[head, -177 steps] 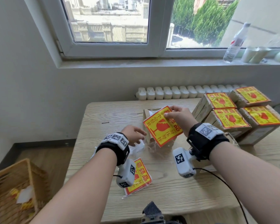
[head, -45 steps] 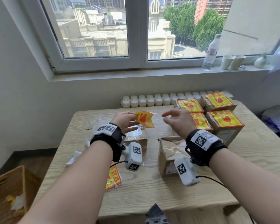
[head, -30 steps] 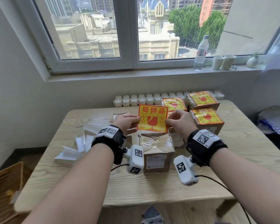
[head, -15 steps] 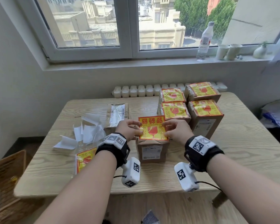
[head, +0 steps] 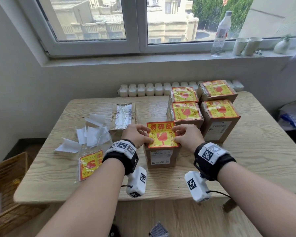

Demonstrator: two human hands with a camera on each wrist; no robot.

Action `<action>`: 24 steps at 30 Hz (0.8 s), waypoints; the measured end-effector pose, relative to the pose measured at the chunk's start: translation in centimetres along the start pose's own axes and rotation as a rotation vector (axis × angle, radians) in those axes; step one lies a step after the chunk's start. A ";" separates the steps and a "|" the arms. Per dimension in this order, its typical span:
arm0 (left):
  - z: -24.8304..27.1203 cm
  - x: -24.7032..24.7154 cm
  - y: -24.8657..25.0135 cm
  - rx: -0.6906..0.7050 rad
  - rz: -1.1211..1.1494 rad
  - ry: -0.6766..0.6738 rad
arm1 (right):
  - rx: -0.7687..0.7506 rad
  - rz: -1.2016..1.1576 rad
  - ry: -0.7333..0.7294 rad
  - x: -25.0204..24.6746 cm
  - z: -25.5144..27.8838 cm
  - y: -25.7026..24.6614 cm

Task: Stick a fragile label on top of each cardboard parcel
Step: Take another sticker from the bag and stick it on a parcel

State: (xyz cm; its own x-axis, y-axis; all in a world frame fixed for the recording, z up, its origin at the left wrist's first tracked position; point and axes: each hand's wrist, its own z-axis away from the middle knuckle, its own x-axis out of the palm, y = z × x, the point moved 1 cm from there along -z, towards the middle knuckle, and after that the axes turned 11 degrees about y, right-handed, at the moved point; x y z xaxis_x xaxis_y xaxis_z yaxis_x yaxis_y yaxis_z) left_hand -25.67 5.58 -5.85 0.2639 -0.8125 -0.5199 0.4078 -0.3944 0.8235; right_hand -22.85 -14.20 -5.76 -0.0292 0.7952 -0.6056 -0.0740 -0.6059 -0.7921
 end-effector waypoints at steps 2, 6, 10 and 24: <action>0.0 0.0 0.0 0.015 -0.022 -0.004 | -0.006 0.006 0.002 0.0 0.0 0.2; 0.1 0.0 0.0 0.044 -0.078 -0.001 | -0.025 0.031 0.004 0.0 0.0 0.2; 0.3 -0.1 0.2 0.068 -0.138 -0.023 | -0.076 0.088 0.026 0.2 0.0 0.2; -0.2 0.9 -0.2 0.155 -0.298 -0.026 | -0.131 0.228 0.005 -0.1 0.2 -0.3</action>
State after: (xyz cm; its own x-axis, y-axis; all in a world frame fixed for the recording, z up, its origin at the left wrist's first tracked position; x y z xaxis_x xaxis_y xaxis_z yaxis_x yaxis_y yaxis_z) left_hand -25.35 4.98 -6.48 0.1294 -0.6615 -0.7387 0.3256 -0.6754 0.6617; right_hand -22.98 -14.11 -5.45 -0.0256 0.6378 -0.7698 0.0635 -0.7675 -0.6379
